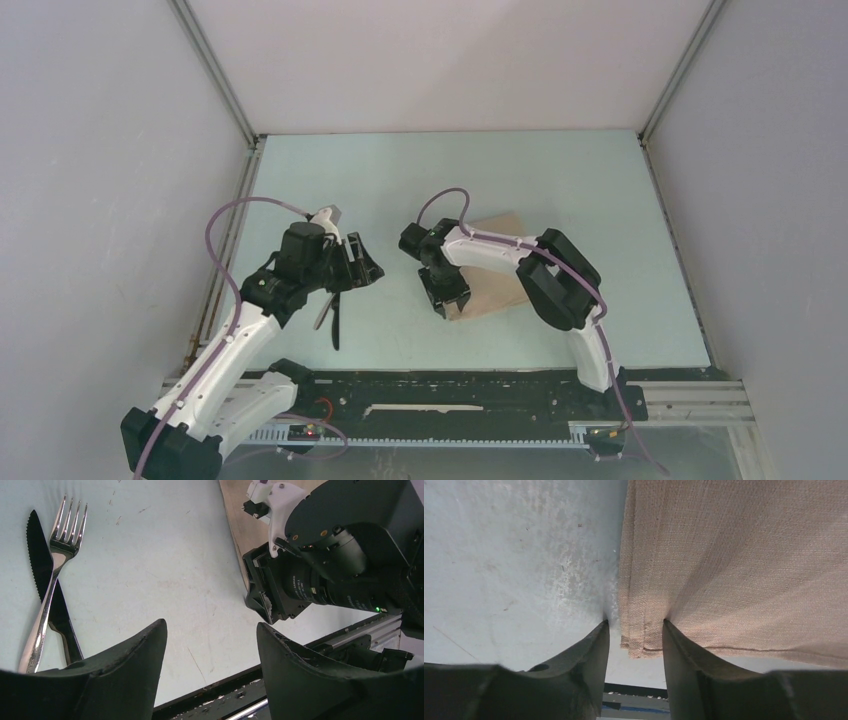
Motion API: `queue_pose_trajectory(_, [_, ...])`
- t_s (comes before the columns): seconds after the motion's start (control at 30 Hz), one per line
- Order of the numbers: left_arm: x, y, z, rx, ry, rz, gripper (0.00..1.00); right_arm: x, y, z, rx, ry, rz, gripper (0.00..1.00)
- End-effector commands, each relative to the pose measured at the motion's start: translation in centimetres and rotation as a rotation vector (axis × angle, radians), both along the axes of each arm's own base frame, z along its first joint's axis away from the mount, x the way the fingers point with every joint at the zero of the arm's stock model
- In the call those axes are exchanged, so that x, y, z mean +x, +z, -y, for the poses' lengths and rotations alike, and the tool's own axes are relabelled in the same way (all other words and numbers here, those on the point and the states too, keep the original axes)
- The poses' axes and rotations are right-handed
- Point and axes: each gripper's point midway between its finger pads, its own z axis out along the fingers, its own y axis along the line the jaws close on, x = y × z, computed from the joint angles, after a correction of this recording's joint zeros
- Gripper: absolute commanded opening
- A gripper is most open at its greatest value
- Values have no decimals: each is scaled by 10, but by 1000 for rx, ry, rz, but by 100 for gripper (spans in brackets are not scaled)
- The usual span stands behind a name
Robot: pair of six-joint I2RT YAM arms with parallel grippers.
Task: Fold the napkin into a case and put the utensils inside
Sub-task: Pick up the lower triangle-folded napkin from the center of the board.
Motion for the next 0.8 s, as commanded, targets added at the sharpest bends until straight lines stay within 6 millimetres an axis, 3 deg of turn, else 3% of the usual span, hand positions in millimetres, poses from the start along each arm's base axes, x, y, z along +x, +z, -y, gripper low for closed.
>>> queue_pose_trajectory(0.0, [3, 7, 4, -28, -12, 28, 72, -2, -35, 14, -92, -18, 47, 46])
queue_pose_trajectory(0.13, [3, 8, 3, -33, -6, 31, 72, -3, -52, 29, -146, -20, 78, 29])
queue_pose_trajectory(0.33, [4, 5, 7, -68, 6, 22, 72, 8, -53, 37, -206, -2, 180, 0])
queue_pose_trajectory(0.5, [6, -3, 16, -115, 5, -26, 73, 12, -29, 20, -73, 31, 218, 0])
queue_pose_trajectory(0.63, [16, -11, 31, -259, 38, -93, 82, 14, 11, -11, 240, 61, 233, 0])
queue_pose_trajectory(0.77, [29, -26, 48, -442, 96, -182, 87, 12, 30, -13, 389, 48, 190, 0])
